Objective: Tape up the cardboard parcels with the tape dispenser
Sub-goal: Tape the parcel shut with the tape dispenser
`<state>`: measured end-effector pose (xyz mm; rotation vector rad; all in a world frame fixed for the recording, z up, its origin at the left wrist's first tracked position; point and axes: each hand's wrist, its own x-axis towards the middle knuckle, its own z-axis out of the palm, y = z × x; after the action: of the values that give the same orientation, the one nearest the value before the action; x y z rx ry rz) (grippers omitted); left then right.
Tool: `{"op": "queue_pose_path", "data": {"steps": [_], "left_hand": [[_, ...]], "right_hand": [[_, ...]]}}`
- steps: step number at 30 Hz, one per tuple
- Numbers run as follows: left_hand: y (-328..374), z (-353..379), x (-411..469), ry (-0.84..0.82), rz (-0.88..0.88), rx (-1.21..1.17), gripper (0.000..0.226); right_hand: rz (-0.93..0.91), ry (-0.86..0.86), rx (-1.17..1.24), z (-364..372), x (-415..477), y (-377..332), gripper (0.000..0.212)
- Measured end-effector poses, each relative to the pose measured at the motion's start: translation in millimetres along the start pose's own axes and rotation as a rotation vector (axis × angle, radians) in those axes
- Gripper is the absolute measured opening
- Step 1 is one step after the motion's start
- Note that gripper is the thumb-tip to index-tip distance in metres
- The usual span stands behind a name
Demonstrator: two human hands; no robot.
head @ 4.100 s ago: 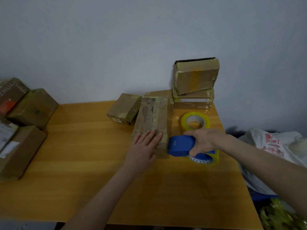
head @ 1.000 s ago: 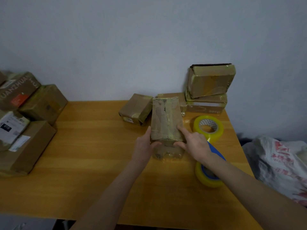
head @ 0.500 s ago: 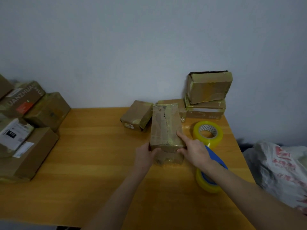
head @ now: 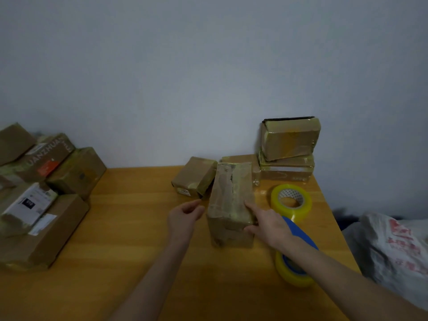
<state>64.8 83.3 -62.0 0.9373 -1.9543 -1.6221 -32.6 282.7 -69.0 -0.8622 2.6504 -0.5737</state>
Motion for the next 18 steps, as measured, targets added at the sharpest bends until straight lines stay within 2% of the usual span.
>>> {"op": "queue_pose_path", "data": {"steps": [4, 8, 10, 12, 14, 16, 18], "left_hand": [[17, 8, 7, -0.031, 0.111, 0.081, 0.018], [21, 12, 6, -0.074, 0.144, 0.087, 0.018], [19, 13, 1, -0.092, 0.124, 0.036, 0.020], [15, 15, -6, -0.106, 0.107, 0.044, 0.020], [11, 17, -13, -0.119, 0.099, 0.110, 0.016], [9, 18, -17, -0.123, 0.101, 0.135, 0.013], [8, 16, -20, -0.124, 0.113, 0.159, 0.012]], "right_hand": [[-0.073, -0.081, 0.052, 20, -12, -28, 0.079], [-0.167, -0.197, 0.192, 39, -18, -48, 0.080], [-0.166, -0.102, 0.249, 34, -17, -43, 0.061], [-0.111, 0.079, 0.222, 22, -8, -30, 0.037], [-0.034, 0.238, 0.167, 2, 9, -15, 0.032], [0.028, 0.282, 0.098, -18, 29, -3, 0.046], [0.092, 0.154, 0.020, -31, 47, 2, 0.071]]}}
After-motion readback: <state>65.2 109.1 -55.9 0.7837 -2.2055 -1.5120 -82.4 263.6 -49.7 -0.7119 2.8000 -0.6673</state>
